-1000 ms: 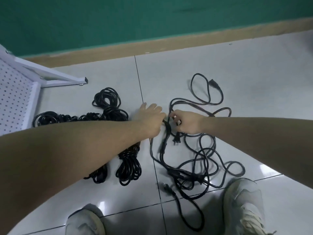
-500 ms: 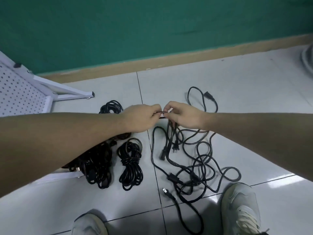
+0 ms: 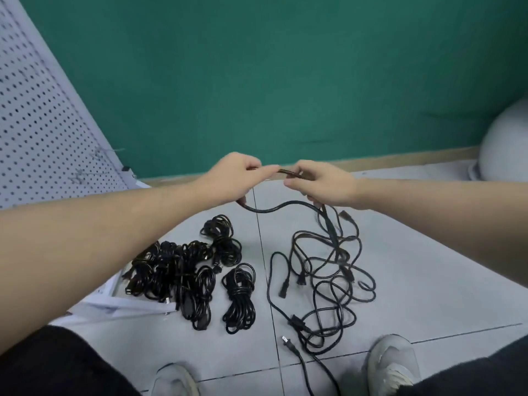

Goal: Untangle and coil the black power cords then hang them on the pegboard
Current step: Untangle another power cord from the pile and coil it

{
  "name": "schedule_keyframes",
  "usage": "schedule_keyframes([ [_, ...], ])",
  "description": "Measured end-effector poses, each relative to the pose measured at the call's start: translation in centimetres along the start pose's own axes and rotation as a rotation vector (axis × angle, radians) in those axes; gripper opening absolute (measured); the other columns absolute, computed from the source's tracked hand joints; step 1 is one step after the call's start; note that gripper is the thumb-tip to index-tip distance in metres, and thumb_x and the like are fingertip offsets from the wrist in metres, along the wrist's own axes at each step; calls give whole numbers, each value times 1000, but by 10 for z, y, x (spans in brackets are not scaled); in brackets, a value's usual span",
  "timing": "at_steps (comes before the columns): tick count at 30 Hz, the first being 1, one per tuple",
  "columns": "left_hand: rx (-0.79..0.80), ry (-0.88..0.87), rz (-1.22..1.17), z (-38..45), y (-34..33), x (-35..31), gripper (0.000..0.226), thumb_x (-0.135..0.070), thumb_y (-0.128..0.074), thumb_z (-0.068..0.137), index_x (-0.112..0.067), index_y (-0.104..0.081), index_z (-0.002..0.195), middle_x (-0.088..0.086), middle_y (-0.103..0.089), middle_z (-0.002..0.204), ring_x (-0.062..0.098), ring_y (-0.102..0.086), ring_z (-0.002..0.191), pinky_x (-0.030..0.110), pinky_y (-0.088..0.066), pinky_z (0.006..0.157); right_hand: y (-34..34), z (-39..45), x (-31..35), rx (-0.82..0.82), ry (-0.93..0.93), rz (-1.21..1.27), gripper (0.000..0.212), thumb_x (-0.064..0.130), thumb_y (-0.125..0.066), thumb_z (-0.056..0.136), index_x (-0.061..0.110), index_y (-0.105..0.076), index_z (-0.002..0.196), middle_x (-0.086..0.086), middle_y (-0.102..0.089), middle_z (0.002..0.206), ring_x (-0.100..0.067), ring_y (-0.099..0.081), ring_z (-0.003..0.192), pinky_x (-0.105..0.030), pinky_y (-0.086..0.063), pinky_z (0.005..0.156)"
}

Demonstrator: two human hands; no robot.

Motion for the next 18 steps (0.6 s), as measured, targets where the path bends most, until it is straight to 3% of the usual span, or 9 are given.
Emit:
schedule_keyframes([
  [2, -60, 8, -70, -9, 16, -10, 50, -49, -63, 98, -20, -39, 64, -6, -28, 55, 20, -50, 48, 18, -33, 42, 1, -12, 13, 35, 6, -13, 25, 48, -67, 93, 24, -66, 101, 1, -67, 88, -6, -55, 66, -22, -48, 64],
  [4, -131, 20, -166, -16, 28, -18, 53, -50, -65, 95, -22, -36, 62, -10, -25, 52, 18, -37, 46, 24, -28, 46, 0, -24, 25, 90, 8, -26, 26, 45, -73, 88, 22, -73, 99, 4, -74, 96, -7, -59, 82, -27, -48, 77],
  [7, -141, 18, -299, -27, 36, -31, 56, -54, -68, 91, -24, -36, 56, -5, -21, 57, 21, -20, 55, 32, -20, 55, -3, -37, 35, 171, -29, -55, 15, 29, -75, 89, 15, -76, 93, 11, -75, 85, -3, -61, 81, -19, -43, 78],
  [10, -183, 35, -443, -34, 50, -39, 58, -50, -69, 93, -24, -33, 55, -2, -19, 62, 22, -13, 59, 29, -16, 50, 0, -48, 39, 174, -15, 9, 7, 31, -70, 94, 24, -70, 91, 5, -71, 74, -3, -61, 77, -22, -42, 84],
  [14, -304, 100, -480, -40, 84, -38, 51, -50, -69, 93, -26, -34, 64, -2, -29, 65, 17, -17, 53, 24, -16, 46, 0, -56, 48, 235, -13, 274, 5, 25, -58, 103, 21, -55, 104, -5, -57, 67, -22, -59, 67, -42, -56, 78],
  [18, -343, 187, -424, -46, 97, -12, 46, -53, -70, 91, -22, -47, 66, 1, -34, 70, 17, -25, 49, 25, -24, 49, -4, -63, 46, 293, -69, 305, 10, 24, -52, 106, 15, -49, 104, -8, -63, 82, -20, -56, 65, -36, -56, 70],
])
Point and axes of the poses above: each hand's wrist, its own z-axis towards the middle knuckle, its own y-axis out of the back of the hand, x = y × z, the point moved 8 cm from there along z, towards the middle knuckle
